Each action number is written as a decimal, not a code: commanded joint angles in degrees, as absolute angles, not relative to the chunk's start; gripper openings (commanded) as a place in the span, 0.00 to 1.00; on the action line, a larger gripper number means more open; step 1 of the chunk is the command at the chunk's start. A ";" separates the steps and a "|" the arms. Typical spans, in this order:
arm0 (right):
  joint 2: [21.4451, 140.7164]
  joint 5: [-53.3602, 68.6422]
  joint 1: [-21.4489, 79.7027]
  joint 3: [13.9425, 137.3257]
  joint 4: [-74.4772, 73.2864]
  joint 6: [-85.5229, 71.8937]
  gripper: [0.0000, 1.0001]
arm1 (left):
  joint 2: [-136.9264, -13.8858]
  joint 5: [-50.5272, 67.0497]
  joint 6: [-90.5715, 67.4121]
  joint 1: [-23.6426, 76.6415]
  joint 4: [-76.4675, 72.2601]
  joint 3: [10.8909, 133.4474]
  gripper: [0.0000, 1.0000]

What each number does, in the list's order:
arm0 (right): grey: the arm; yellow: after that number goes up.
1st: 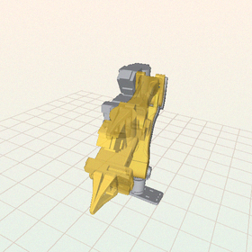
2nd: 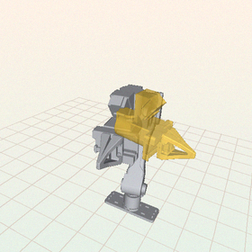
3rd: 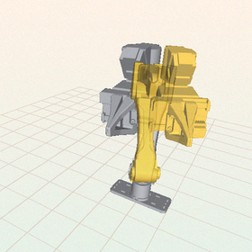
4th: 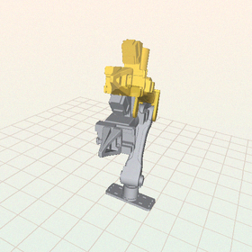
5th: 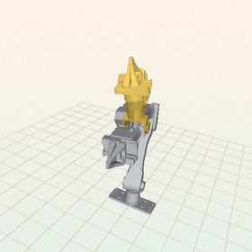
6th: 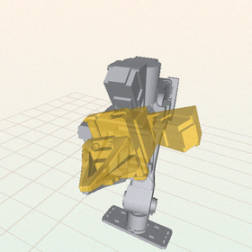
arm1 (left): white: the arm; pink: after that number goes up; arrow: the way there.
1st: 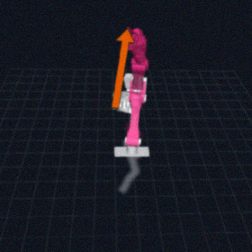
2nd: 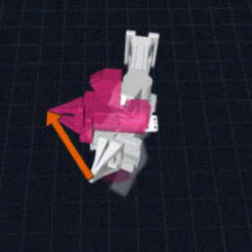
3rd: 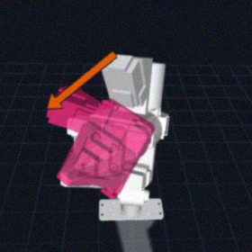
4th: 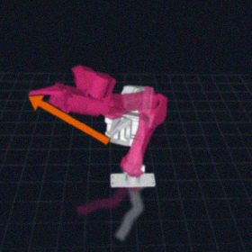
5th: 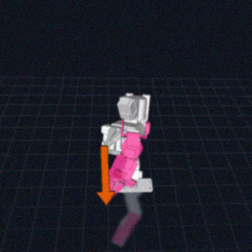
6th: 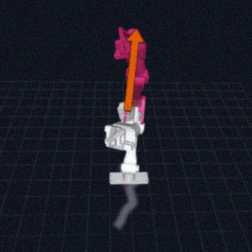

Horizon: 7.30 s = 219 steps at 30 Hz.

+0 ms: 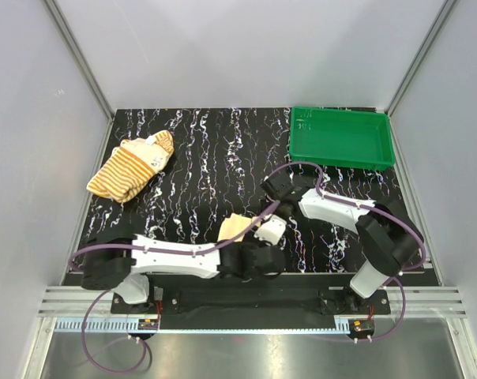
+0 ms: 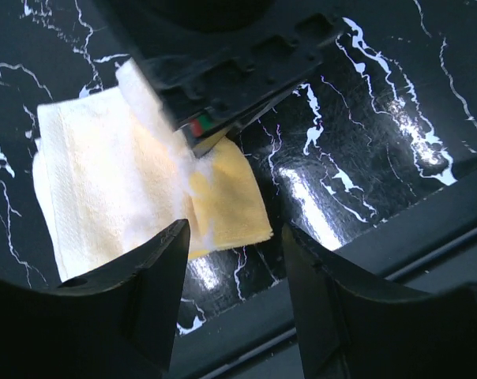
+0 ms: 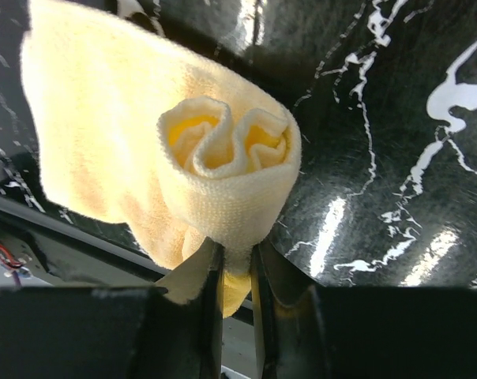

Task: Roll the towels
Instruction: Roll the towel

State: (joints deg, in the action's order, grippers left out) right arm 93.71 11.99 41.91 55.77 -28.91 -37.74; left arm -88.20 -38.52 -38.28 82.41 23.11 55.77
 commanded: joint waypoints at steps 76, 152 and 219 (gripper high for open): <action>77.61 26.09 20.39 53.38 -28.32 -33.57 0.77 | -68.32 -20.84 -53.43 66.01 -11.84 24.63 0.00; 91.76 0.97 41.75 56.60 -35.59 -35.07 0.12 | -81.55 -41.73 -44.40 78.83 18.81 48.75 0.68; 79.90 -4.14 26.90 66.10 -51.07 -29.00 0.71 | -97.57 -38.86 -44.56 79.55 11.62 53.55 0.00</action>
State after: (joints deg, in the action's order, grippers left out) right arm 83.74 -2.42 27.59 65.56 -50.06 -30.24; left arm -101.84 -44.64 -43.94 80.95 17.63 57.39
